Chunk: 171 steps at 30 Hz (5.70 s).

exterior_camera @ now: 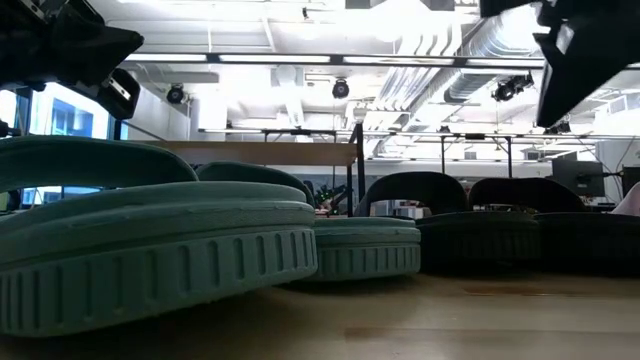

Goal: Pick and place slides into the shelf
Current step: Put the right black slide onto the shelf

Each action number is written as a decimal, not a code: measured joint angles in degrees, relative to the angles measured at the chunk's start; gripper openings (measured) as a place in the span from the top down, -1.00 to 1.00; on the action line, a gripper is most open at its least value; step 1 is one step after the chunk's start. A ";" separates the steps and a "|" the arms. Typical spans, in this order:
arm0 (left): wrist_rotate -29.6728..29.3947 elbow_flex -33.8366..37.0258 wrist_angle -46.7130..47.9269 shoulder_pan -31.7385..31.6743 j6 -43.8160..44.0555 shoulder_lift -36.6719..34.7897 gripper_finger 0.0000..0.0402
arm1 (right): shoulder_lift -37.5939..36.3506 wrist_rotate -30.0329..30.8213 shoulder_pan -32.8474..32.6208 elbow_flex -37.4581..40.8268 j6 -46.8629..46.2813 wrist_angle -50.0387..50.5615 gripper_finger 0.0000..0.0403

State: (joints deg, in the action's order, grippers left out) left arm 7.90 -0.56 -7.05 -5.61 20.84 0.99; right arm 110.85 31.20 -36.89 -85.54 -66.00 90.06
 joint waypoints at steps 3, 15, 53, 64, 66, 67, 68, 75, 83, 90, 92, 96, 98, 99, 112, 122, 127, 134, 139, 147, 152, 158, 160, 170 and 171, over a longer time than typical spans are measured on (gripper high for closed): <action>0.00 0.00 -0.01 -0.01 0.00 -0.01 1.00 | -0.20 -0.08 -0.39 0.55 -2.09 -0.04 1.00; -0.80 0.00 -0.02 0.00 0.00 0.00 1.00 | -0.23 1.39 -0.38 0.61 -0.40 -2.23 0.34; -1.51 0.00 0.04 -0.02 0.02 0.00 1.00 | -0.27 8.01 4.00 15.22 6.66 -16.20 0.36; -1.49 0.00 0.15 0.00 0.02 0.00 1.00 | -0.25 6.71 7.44 20.22 6.00 -19.96 0.36; -1.51 0.00 0.17 -0.02 0.02 0.00 1.00 | -0.25 7.88 7.38 20.98 3.94 -20.24 0.36; -1.50 0.00 0.17 -0.01 0.02 0.00 1.00 | -0.25 8.26 7.30 21.17 3.22 -20.20 0.36; -1.51 0.00 0.17 0.00 0.02 0.00 1.00 | -0.25 8.42 7.20 21.19 2.86 -20.17 0.36; -1.51 0.00 0.17 -0.02 0.04 0.00 1.00 | -0.25 7.64 7.20 21.12 3.27 -20.35 0.66; -1.49 0.00 0.17 -0.01 0.04 0.00 1.00 | -0.25 7.27 7.09 20.78 1.70 -19.81 0.96; -1.50 0.00 0.15 -0.01 0.44 0.00 1.00 | -0.18 7.25 5.00 11.40 -1.09 -4.95 0.99; -1.49 0.00 0.15 -0.01 0.44 0.00 1.00 | -0.17 8.38 4.11 7.14 -2.64 0.11 0.99; -1.49 0.00 0.15 -0.01 0.44 -0.01 1.00 | -1.34 12.65 2.61 -0.44 2.81 -0.26 1.00; -1.49 0.00 0.15 -0.02 0.44 -0.02 1.00 | -1.58 14.98 2.64 -4.83 4.48 -0.08 1.00; -1.49 0.00 0.14 0.00 0.46 -0.02 1.00 | -1.58 16.81 2.73 -6.61 6.62 -0.26 1.00; -3.02 0.00 0.15 -0.02 0.44 -0.01 1.00 | -1.47 32.86 16.96 -34.14 41.72 -3.16 1.00; -3.06 0.00 0.62 -0.01 -1.12 -0.02 1.00 | -1.06 22.07 37.86 -40.12 78.82 -29.83 1.00; -3.89 0.00 2.08 -0.02 -1.55 -0.02 1.00 | 2.49 18.03 45.05 -40.12 85.44 -33.66 1.00; -4.73 0.00 4.37 -0.02 -2.60 0.00 1.00 | 10.51 17.11 51.25 -40.07 92.08 -37.43 1.00; -4.92 0.00 4.31 0.00 -2.60 -0.02 1.00 | 13.48 16.28 53.79 -40.06 91.55 -37.98 1.00; -8.94 0.00 3.86 0.00 -4.09 -0.02 1.00 | 14.09 10.18 55.09 -40.06 91.53 -39.09 1.00; -11.29 0.00 3.82 -0.02 -5.27 -0.02 1.00 | 14.09 8.76 56.15 -40.06 91.42 -38.37 1.00; -11.85 0.00 3.79 -0.02 -5.60 -0.02 1.00 | 14.07 8.47 56.92 -39.15 90.86 -38.40 1.00; -11.85 0.00 3.80 0.00 -5.60 -0.02 1.00 | 14.07 10.94 56.34 -37.50 91.92 -39.98 1.00; -11.61 0.00 4.11 0.00 -5.57 -0.02 1.00 | 13.98 18.35 54.71 -30.77 92.54 -46.07 1.00; -11.61 0.00 4.11 -0.02 -5.55 -0.02 1.00 | 13.98 18.38 54.72 -30.77 92.26 -46.07 1.00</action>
State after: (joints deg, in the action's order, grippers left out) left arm -3.70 -0.56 -2.94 -5.63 15.29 0.97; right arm 124.84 49.58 17.82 -116.31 26.26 43.99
